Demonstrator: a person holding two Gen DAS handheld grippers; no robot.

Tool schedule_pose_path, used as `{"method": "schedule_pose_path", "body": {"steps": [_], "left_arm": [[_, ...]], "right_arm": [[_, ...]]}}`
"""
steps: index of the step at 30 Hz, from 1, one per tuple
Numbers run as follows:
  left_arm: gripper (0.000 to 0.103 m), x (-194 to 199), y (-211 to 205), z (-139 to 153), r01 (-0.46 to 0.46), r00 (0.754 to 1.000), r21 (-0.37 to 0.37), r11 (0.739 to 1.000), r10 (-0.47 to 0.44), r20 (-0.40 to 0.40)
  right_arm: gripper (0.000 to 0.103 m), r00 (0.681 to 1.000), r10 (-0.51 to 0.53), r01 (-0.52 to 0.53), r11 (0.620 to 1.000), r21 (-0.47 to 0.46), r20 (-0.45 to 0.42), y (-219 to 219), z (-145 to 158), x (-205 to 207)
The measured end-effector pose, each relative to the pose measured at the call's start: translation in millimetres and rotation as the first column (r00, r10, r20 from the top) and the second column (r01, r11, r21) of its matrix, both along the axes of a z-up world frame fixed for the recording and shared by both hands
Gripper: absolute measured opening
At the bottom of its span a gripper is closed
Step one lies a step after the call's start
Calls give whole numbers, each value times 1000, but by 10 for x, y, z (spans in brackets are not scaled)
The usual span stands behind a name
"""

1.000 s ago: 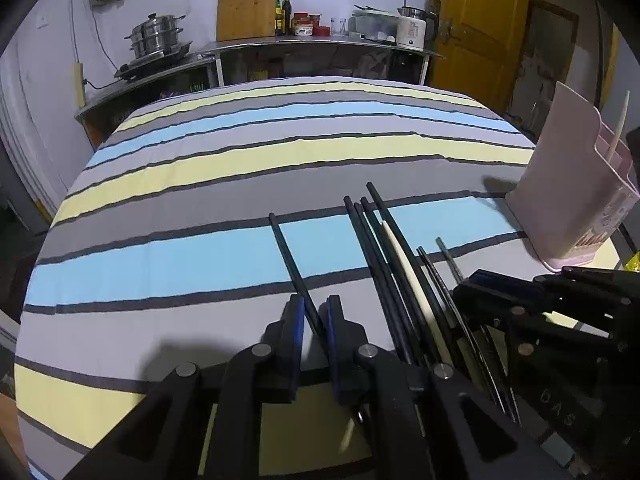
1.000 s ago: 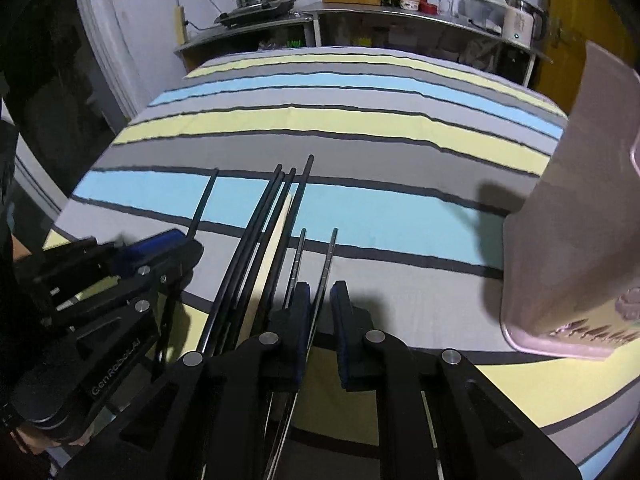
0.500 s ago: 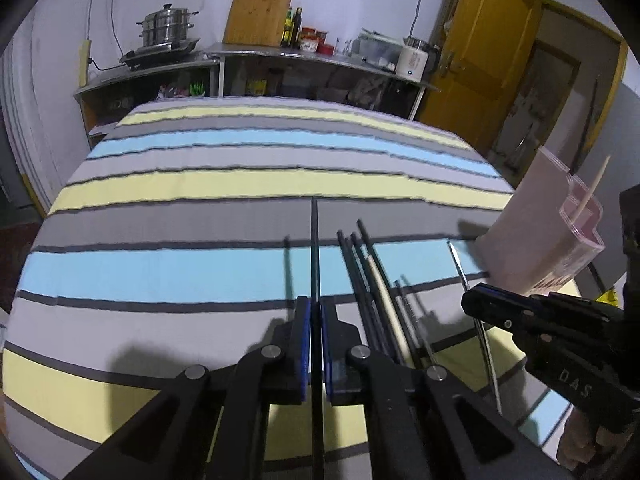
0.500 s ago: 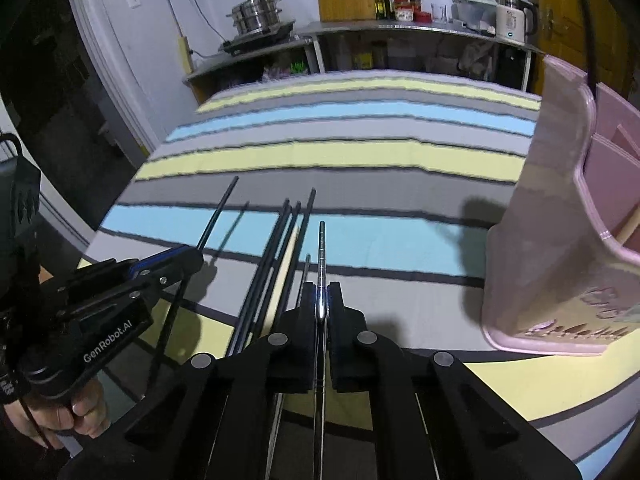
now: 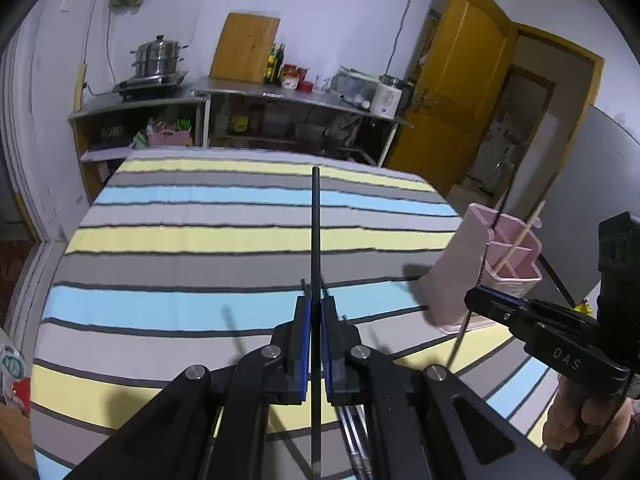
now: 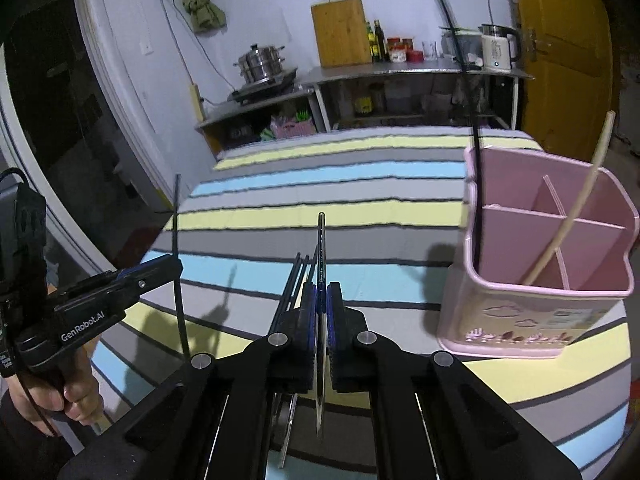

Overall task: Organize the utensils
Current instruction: 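Carry both chopsticks to the pink caddy and lower them inside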

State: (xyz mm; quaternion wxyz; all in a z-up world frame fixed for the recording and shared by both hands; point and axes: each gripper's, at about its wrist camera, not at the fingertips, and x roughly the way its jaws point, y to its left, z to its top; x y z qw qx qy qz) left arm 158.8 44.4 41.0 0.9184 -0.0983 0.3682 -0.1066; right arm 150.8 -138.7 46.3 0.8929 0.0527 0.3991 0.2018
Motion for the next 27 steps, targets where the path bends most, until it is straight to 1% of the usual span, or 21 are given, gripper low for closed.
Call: {"method": "schedule_pose_path", "body": {"steps": [10, 13, 21, 27], "left_arm": [[5, -188, -210, 458, 56, 996, 2, 998, -56, 75], [5, -215, -298, 544, 71, 994, 8, 997, -71, 86], [5, -230, -622, 704, 141, 986, -8, 990, -140, 90], [5, -118, -968, 787, 208, 975, -22, 978, -205, 84]], "right_arm": [[5, 997, -48, 45, 998, 51, 61, -288, 347, -240], [5, 995, -64, 60, 996, 62, 72, -374, 417, -302], [5, 987, -119, 111, 991, 80, 104, -676, 583, -444], [5, 979, -172, 162, 983, 90, 113, -933, 679, -467]]}}
